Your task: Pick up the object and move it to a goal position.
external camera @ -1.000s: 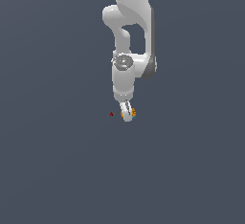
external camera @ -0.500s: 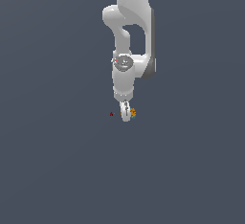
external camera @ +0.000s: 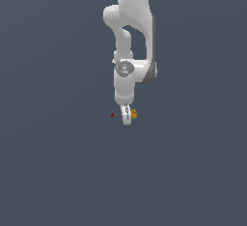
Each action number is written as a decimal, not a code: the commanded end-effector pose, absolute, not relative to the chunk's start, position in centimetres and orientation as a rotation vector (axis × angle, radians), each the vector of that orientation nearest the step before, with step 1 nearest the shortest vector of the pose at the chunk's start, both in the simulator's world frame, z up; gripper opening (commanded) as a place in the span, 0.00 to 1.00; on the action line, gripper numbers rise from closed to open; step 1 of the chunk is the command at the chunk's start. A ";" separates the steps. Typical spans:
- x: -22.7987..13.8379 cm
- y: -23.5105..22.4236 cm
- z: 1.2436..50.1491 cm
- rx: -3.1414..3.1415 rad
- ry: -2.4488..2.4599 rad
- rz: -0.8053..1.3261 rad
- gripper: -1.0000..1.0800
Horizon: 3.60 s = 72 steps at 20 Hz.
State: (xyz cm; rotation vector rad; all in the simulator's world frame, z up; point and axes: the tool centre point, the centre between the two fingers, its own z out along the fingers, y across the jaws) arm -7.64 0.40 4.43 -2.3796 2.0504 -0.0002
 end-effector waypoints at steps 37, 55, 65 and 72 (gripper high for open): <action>-3.1 -2.3 7.7 -2.378 2.055 -0.003 0.00; 6.1 -7.3 19.3 -2.379 2.054 -0.002 0.00; 8.3 -8.4 21.6 -2.378 2.053 0.000 0.00; 8.5 -8.4 21.8 -2.378 2.053 0.000 0.00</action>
